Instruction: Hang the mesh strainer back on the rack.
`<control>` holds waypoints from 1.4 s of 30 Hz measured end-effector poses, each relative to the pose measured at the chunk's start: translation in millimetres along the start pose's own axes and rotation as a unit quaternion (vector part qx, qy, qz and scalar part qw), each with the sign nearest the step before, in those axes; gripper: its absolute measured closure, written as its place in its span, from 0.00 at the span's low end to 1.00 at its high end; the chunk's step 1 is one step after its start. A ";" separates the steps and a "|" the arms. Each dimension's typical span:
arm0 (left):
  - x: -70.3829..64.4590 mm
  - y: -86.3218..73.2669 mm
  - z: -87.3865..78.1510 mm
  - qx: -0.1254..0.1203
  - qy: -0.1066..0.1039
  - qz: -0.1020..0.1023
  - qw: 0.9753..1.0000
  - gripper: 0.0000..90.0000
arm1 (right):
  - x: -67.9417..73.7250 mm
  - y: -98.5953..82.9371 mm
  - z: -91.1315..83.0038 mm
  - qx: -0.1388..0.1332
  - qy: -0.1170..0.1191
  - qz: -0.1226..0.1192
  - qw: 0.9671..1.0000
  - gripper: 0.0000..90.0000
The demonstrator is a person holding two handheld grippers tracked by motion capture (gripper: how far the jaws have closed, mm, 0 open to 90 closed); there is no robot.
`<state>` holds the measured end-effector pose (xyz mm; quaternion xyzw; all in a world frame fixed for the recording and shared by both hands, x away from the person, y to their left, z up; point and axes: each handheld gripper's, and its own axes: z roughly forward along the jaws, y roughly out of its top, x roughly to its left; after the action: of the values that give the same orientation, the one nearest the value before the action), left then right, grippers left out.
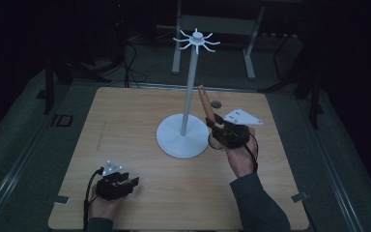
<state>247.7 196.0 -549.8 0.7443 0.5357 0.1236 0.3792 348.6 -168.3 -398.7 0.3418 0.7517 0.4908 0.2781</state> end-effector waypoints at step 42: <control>0.7 0.1 -0.7 0.000 0.000 -0.001 1.000 0.56 | -7.8 21.0 -7.1 -0.028 -0.019 0.008 0.999 0.77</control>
<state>247.7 196.9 -549.5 0.7439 0.5366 0.1232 0.3789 353.2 -172.3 -376.0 0.3492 0.7294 0.5072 0.2979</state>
